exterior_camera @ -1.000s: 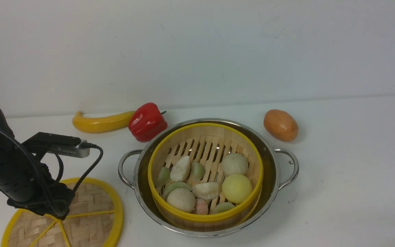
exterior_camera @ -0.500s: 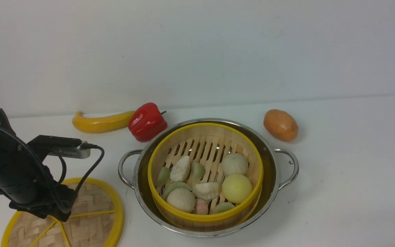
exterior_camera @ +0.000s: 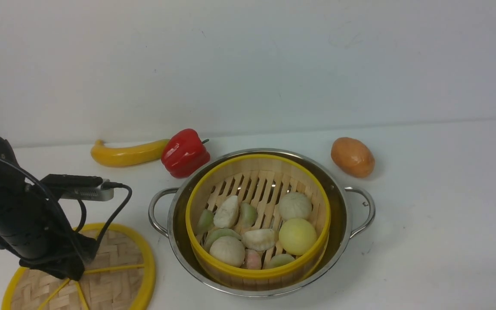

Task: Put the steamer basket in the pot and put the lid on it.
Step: Use the left arm to lift the lid of the steamer, then use the left arm to place the steamer lid on the steamer

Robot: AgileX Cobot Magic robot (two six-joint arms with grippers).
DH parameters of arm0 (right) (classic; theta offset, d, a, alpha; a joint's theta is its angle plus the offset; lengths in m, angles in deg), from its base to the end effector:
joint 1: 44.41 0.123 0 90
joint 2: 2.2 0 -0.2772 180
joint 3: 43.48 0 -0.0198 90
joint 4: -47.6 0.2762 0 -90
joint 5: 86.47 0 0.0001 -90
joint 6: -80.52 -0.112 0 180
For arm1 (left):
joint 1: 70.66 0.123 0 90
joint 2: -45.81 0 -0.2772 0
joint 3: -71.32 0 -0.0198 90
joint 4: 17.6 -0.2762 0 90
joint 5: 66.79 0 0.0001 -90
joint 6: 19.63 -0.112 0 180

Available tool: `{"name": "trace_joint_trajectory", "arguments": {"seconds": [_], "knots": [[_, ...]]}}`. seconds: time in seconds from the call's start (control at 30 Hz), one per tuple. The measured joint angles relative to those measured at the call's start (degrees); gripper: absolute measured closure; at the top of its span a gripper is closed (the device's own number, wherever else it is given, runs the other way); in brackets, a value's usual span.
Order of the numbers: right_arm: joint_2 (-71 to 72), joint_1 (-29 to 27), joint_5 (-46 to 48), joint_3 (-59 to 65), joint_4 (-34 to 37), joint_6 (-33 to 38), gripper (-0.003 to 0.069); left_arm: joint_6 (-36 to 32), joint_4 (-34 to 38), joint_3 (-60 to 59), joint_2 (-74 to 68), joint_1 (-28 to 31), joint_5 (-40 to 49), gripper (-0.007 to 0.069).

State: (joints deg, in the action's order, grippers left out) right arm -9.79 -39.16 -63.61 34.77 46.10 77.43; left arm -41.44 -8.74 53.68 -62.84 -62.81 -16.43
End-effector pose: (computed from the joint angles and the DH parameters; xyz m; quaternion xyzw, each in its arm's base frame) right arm 0.1050 0.0085 0.1634 -0.0222 0.8122 0.0312 0.5821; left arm 0.3288 0.0319 0.1271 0.0739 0.9950 -0.0514 0.0438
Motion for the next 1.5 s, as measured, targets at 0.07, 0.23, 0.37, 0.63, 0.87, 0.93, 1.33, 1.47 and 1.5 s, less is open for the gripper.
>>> {"name": "trace_joint_trajectory", "arguments": {"seconds": [0.07, 0.23, 0.37, 0.63, 0.87, 0.93, 1.33, 1.47, 1.5], "knots": [[0.0, 0.0, 0.0, 0.0, 0.0, 0.0, 0.0575, 0.0, 0.0, 0.0, 0.0, 0.0, 0.3, 0.0512], [0.0, 0.0, 0.0, 0.0, 0.0, 0.0, 0.0575, 0.1, 0.0, 0.1, 1.2, 0.0, 2.0, 0.051], [0.0, 0.0, 0.0, 0.0, 0.0, 0.0, 0.0575, 1.4, -0.3, 3.0, 2.0, 0.0, 8.1, 0.051], [0.0, 0.0, 0.0, 0.0, 0.0, 0.0, 0.0575, 4.8, -5.5, 15.0, 2.3, 0.0, 18.5, 0.051], [0.0, 0.0, 0.0, 0.0, 0.0, 0.0, 0.0575, 5.5, -5.6, 22.0, 4.8, 0.0, 18.9, 0.051], [0.0, 0.0, 0.0, 0.0, 0.0, 0.0, 0.0575, 5.5, -4.8, 22.7, 5.5, 0.0, 19.1, 0.051], [0.0, 0.0, 0.0, 0.0, 0.0, 0.0, 0.0575, 4.1, 3.0, 23.8, 6.3, -11.7, 19.9, 0.051], [0.0, 0.0, 0.0, 0.0, 0.0, 0.0, 0.0575, 6.5, 2.6, 27.2, 6.1, -18.5, 20.2, 0.051], [0.0, 0.0, 0.0, 0.0, 0.0, 0.0, 0.0575, 7.1, 2.4, 28.6, 5.9, -19.6, 20.3, 0.051]]}}
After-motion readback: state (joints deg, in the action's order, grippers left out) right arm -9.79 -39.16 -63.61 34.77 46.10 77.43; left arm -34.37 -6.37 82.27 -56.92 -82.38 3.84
